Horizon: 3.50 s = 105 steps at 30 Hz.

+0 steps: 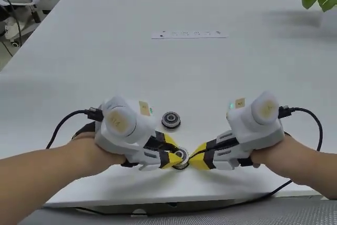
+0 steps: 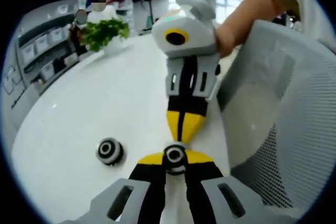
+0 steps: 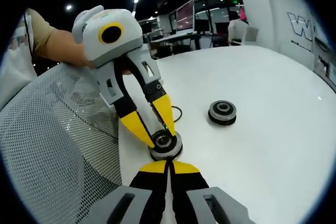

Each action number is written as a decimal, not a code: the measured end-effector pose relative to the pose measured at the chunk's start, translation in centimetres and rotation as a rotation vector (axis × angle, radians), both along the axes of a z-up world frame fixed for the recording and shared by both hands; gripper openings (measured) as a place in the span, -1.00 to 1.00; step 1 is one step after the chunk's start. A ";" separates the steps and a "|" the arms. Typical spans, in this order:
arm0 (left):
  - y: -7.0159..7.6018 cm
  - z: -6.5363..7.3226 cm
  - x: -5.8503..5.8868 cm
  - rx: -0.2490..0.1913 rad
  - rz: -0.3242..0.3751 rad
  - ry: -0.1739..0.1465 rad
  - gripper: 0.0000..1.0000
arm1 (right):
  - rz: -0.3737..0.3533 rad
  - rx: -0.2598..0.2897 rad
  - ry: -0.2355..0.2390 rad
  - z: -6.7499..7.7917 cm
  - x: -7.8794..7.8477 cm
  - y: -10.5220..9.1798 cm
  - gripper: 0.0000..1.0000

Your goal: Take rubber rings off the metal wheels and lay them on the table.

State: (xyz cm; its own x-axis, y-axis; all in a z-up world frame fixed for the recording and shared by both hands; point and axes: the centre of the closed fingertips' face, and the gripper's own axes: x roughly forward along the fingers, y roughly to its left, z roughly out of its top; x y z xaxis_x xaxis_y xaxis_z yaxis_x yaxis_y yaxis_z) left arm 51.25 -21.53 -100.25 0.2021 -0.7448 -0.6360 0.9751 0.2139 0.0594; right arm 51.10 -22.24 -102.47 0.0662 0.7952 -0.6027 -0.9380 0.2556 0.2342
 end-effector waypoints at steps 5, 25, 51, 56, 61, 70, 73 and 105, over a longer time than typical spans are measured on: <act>-0.1 0.0 0.1 0.007 0.005 -0.003 -0.74 | -0.094 0.070 0.112 0.3 0.2 -0.1 -1.00; -0.4 0.0 0.2 0.007 0.008 -0.001 -0.75 | -0.220 0.182 0.227 1.5 0.7 -0.7 -1.00; -0.4 -0.1 0.3 0.016 0.023 0.000 -0.75 | -0.185 0.227 0.240 2.9 -0.3 0.4 -1.00; -0.5 -0.1 0.2 0.014 0.022 0.002 -0.75 | -0.168 0.230 0.238 3.0 -0.5 0.7 -1.00; -0.5 0.0 0.2 0.012 0.020 0.001 -0.75 | -0.155 0.240 0.235 3.1 -0.5 0.8 -1.00; -0.6 0.0 0.1 0.007 0.021 0.001 -0.75 | -0.125 0.265 0.233 3.6 -0.9 1.2 -1.00; -0.7 0.0 0.1 0.001 0.017 0.002 -0.75 | -0.128 0.261 0.225 3.4 -0.8 1.0 -1.00; 0.1 1.8 -0.8 -0.010 0.004 0.068 -0.39 | -0.152 0.255 0.201 3.5 0.3 0.3 -1.00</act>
